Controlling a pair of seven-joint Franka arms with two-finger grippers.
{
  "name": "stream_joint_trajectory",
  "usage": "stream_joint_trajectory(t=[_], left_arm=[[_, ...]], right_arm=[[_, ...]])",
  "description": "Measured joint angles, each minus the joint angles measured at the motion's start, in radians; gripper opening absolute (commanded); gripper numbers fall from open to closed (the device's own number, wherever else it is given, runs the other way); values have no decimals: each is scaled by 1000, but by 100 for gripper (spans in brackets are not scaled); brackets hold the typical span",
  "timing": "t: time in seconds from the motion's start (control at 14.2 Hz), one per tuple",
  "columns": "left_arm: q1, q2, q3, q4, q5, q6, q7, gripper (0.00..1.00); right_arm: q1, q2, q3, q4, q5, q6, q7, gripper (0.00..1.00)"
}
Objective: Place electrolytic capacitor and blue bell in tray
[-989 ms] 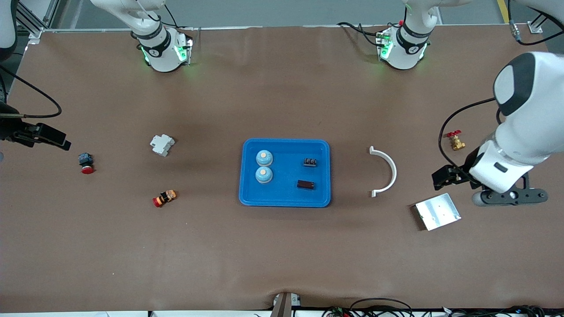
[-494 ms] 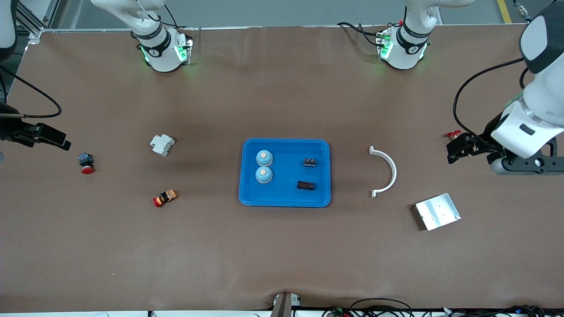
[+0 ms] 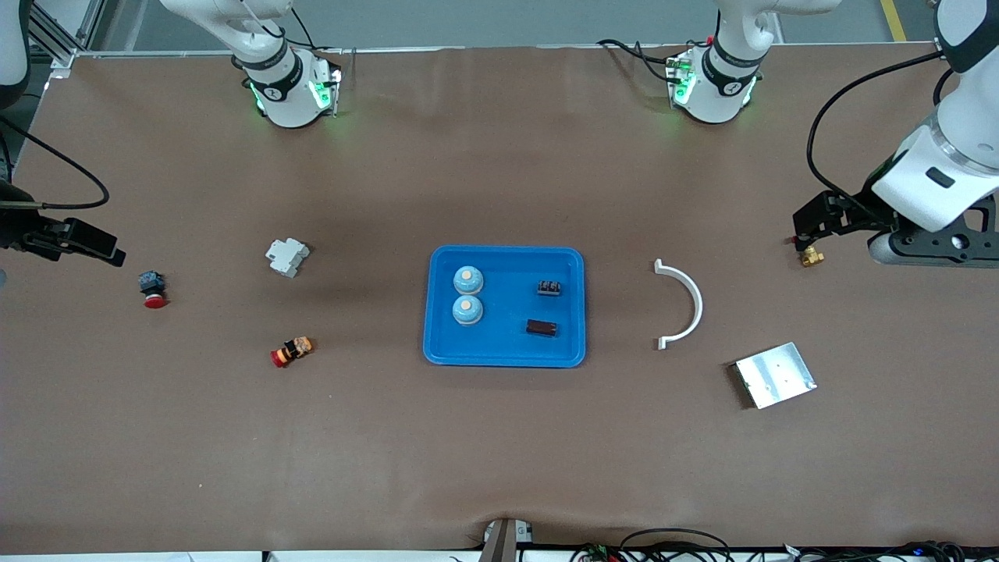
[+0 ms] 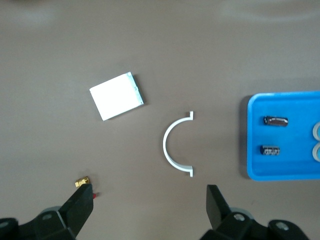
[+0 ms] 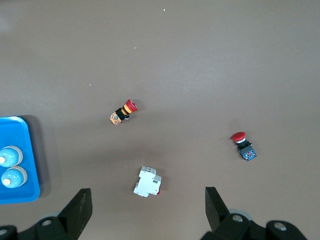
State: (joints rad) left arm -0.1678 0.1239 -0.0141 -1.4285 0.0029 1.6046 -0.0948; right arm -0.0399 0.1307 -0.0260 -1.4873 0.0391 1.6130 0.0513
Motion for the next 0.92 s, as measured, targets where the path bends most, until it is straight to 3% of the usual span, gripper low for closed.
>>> stream_joint_trajectory(t=[0.92], left_arm=[[-3,-5,-4,-1,0,-14,-49,100]], right_arm=[[0,0,0,0,0,-1,0,100]])
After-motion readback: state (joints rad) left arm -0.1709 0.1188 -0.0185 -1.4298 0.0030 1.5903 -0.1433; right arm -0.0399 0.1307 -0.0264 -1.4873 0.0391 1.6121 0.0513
